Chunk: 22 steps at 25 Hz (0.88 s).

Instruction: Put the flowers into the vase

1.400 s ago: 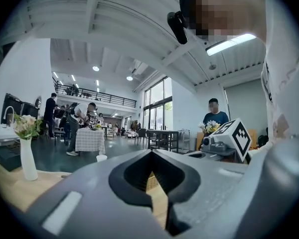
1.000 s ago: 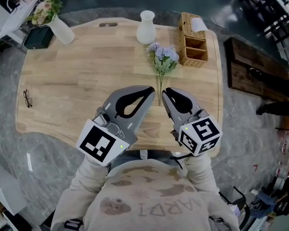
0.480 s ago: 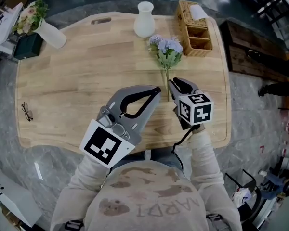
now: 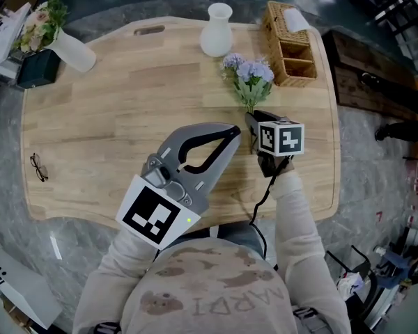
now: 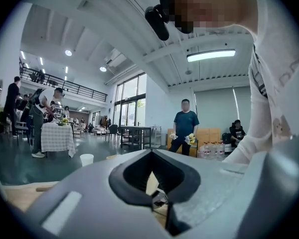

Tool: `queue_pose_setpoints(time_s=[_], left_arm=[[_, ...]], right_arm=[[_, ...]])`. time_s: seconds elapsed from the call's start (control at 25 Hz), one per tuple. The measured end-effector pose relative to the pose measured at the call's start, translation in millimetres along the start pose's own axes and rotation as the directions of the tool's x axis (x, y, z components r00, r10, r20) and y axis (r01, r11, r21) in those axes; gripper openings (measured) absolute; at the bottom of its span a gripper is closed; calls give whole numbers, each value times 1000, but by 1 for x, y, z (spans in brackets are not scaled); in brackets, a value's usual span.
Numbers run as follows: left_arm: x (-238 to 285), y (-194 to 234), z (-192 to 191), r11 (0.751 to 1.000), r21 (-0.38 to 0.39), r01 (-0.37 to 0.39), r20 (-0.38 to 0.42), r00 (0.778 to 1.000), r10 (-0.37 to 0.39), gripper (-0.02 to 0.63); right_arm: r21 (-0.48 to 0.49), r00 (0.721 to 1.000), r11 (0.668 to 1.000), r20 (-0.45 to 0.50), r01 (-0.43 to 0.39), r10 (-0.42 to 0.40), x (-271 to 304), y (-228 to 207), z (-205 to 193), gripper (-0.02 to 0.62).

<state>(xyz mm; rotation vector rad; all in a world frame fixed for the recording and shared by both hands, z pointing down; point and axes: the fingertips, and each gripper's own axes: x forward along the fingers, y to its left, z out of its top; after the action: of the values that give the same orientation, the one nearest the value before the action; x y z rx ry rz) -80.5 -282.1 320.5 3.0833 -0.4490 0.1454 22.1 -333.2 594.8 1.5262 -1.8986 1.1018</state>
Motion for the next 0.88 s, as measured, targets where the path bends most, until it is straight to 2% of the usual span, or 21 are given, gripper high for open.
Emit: queue_pose_setpoints(time_s=[0.24, 0.48, 0.68, 0.8, 0.88], left_arm=[[1, 13, -7, 1000, -11, -6, -12, 1000, 5, 0], [1, 22, -11, 1000, -22, -16, -16, 1000, 15, 0], [-2, 26, -13, 999, -33, -21, -14, 1000, 21, 0], [-4, 25, -13, 999, -36, -23, -13, 1000, 23, 0], [-4, 23, -13, 999, -34, -22, -14, 1000, 22, 0]], right_arm=[[-9, 993, 998, -103, 63, -64, 19, -14, -1, 124], [24, 980, 997, -189, 76, -70, 34, -19, -6, 125], [-2, 964, 996, -250, 90, -88, 44, -18, -6, 141], [-18, 953, 994, -282, 111, -111, 45, -18, -6, 121], [-2, 955, 992, -272, 124, -120, 44, -21, -6, 74]])
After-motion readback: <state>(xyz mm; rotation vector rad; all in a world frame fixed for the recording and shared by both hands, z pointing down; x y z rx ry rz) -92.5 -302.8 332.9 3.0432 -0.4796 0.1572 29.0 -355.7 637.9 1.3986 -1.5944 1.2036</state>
